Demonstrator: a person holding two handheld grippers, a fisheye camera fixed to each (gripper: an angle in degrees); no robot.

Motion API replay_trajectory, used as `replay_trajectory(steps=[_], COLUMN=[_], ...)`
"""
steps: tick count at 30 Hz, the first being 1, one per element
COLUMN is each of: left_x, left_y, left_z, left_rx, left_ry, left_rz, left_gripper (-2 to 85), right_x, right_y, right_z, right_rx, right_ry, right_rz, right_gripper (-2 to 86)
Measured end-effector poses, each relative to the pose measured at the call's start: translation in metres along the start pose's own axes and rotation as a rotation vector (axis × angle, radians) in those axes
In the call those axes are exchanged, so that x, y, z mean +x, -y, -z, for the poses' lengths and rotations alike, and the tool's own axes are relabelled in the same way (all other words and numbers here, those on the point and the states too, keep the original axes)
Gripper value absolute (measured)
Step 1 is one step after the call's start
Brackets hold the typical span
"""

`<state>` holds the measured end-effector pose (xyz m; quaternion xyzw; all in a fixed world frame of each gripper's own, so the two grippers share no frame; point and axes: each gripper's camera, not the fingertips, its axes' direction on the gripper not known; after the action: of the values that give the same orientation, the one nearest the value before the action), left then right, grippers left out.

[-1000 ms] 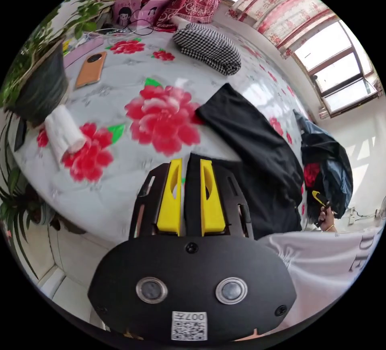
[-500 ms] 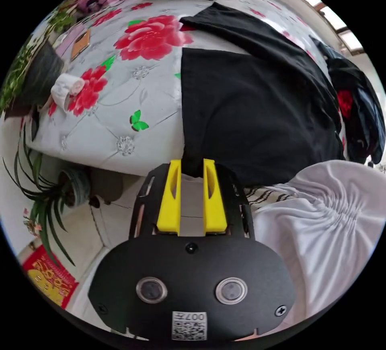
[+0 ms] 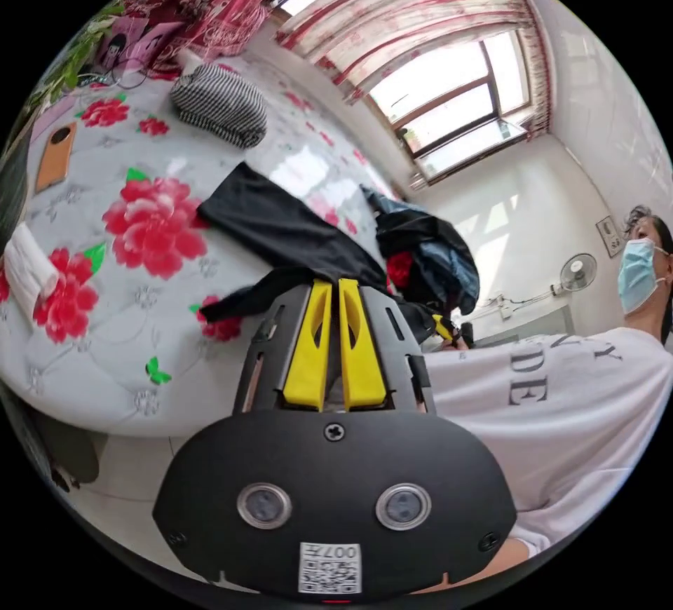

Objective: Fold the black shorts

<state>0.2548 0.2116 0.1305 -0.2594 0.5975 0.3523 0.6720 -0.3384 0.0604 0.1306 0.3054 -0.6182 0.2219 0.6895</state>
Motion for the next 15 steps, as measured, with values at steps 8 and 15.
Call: replay_trajectory(steps=[8,15], left_x=[-0.042,-0.080], left_y=[0.130,0.238], left_z=[-0.010,-0.108], left_rx=[0.123,0.061], left_ry=[-0.023,0.246], left_rz=[0.107,0.193], left_gripper=[0.5,8.1], right_x=[-0.044,-0.060], right_y=[0.106,0.203], right_z=[-0.029,-0.129], right_rx=[0.130,0.085], right_ry=[0.078,-0.231], right_rz=[-0.002,-0.011], right_gripper=[3.1,7.8])
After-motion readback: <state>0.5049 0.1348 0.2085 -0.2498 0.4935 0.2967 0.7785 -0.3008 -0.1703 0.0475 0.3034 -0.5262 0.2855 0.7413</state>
